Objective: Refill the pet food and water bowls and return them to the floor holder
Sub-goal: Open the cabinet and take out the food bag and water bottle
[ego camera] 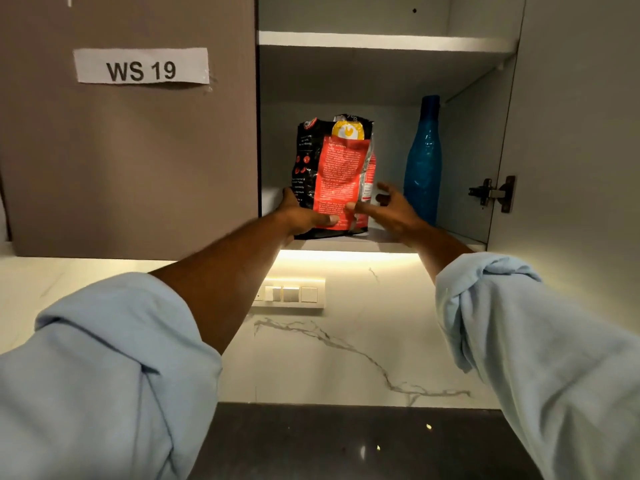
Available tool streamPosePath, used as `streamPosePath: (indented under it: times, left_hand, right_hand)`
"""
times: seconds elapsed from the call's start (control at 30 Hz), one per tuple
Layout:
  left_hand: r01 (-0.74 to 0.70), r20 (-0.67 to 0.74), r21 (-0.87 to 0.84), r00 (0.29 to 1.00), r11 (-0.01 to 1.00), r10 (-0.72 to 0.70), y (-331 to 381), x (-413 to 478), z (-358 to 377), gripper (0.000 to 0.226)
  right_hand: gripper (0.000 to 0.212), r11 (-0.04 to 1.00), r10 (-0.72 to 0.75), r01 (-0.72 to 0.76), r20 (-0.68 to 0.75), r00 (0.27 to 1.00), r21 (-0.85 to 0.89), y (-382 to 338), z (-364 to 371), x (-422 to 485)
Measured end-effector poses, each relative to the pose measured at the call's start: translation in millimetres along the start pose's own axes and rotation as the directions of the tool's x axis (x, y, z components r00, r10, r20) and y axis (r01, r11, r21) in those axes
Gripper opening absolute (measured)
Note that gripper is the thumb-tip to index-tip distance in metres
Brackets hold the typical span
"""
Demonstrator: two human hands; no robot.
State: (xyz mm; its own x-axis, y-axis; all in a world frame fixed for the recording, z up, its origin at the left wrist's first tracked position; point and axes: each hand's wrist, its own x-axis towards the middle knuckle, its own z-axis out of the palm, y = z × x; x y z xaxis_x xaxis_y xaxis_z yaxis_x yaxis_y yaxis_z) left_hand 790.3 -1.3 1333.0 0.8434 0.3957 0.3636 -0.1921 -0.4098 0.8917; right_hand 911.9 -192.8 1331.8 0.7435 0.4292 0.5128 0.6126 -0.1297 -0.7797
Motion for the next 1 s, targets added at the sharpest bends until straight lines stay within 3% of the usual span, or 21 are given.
streamPosePath:
  times: [0.1, 0.2, 0.27, 0.33, 0.53, 0.63, 0.77, 1.0]
  left_hand:
    - [-0.055, 0.051, 0.005, 0.997, 0.998, 0.055, 6.2, -19.5, -6.7, 0.104]
    - [-0.066, 0.120, -0.018, 0.991, 0.998, 0.067, 9.4, -36.2, -13.5, 0.097]
    - [-0.051, 0.165, -0.028, 0.985, 0.998, 0.055, 11.8, -46.0, -17.7, 0.090]
    - [-0.057, 0.197, -0.019, 0.978, 0.998, 0.060, 14.7, -52.9, -21.5, 0.081]
    - [-0.058, 0.276, 0.018, 0.960, 0.998, 0.051, 16.5, -74.1, -35.7, 0.049]
    - [-0.063, 0.324, 0.008, 0.944, 0.998, 0.057, 14.9, -86.5, -43.4, 0.058]
    - [-0.055, 0.422, 0.002, 0.905, 0.999, 0.048, 4.1, -101.8, -52.0, 0.077]
    - [-0.009, 0.491, 0.073, 0.871, 0.997, -0.029, -60.7, -117.0, -60.4, 0.069]
  right_hand:
    - [0.108, 0.997, -0.006, 0.017, 0.139, 0.990, -0.075, -9.4, -4.9, -18.1]
    - [0.066, 0.980, -0.169, 0.194, 0.346, 0.923, -0.040, -22.6, -5.1, -37.2]
    - [0.057, 0.969, -0.241, 0.247, 0.343, 0.908, 0.026, -32.0, -4.0, -48.0]
    - [0.061, 0.961, -0.277, 0.262, 0.300, 0.913, 0.089, -41.6, -3.6, -58.7]
    - [0.066, 0.958, -0.283, 0.286, 0.255, 0.925, 0.028, -49.4, -4.0, -88.7]
    - [0.059, 0.959, -0.275, 0.283, 0.273, 0.922, 0.010, -55.9, -4.3, -103.0]
    - [0.073, 0.972, -0.228, 0.236, 0.298, 0.927, 0.009, -60.4, -1.1, -122.4]
    - [0.082, 0.996, -0.077, 0.089, 0.409, 0.909, -0.009, -19.7, 29.9, -162.1]
